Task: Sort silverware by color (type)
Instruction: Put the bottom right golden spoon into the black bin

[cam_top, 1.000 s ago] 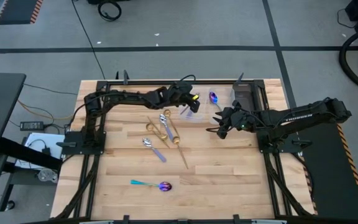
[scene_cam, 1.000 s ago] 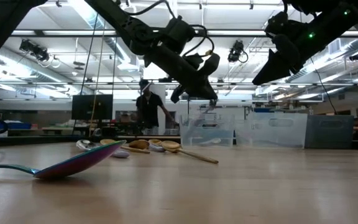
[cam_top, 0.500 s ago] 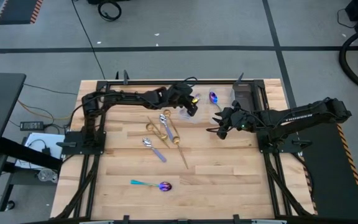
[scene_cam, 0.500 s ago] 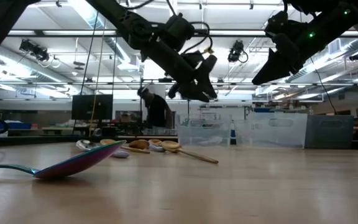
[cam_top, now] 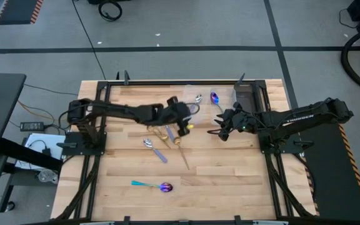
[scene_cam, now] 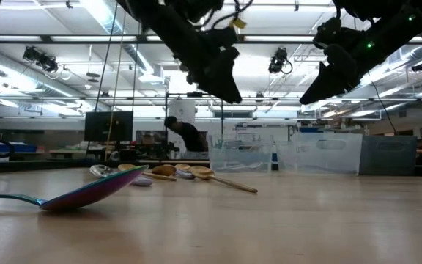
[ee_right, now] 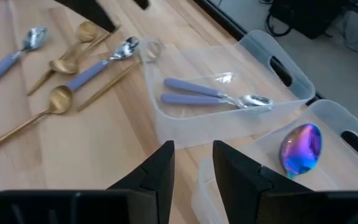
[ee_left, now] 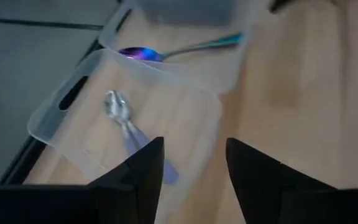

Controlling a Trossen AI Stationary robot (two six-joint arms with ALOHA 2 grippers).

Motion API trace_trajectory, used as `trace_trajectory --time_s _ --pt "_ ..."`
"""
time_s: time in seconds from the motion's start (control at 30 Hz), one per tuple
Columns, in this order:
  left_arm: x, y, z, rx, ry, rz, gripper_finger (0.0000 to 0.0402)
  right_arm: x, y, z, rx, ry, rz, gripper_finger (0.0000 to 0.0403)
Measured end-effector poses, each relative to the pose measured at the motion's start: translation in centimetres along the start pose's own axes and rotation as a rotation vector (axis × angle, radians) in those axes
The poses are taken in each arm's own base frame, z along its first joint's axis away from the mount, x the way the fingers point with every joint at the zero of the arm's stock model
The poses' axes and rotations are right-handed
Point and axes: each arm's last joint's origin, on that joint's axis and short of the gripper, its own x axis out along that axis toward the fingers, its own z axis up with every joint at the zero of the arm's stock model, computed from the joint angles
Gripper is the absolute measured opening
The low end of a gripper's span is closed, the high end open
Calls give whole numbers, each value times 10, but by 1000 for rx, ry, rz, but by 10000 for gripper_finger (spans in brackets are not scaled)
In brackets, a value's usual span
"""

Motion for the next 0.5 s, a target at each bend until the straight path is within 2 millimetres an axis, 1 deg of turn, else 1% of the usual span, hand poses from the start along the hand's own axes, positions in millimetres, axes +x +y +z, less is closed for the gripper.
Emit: trace_trajectory --time_s 0.03,0.1,0.27,0.37,0.5 --pt "-3 -6 -3 22 7 -11 177 0 1 0 0 -3 5 119" --pt "-9 -17 -17 73 68 -35 176 -1 2 1 2 -14 23 119" --pt "-20 -41 -34 129 148 -85 176 -2 6 3 -1 -25 95 119" --pt "-25 -49 -41 140 195 -100 176 -2 7 3 -3 -24 103 119" --pt "-28 -54 -45 158 234 -147 176 -2 7 3 -1 -29 104 119"
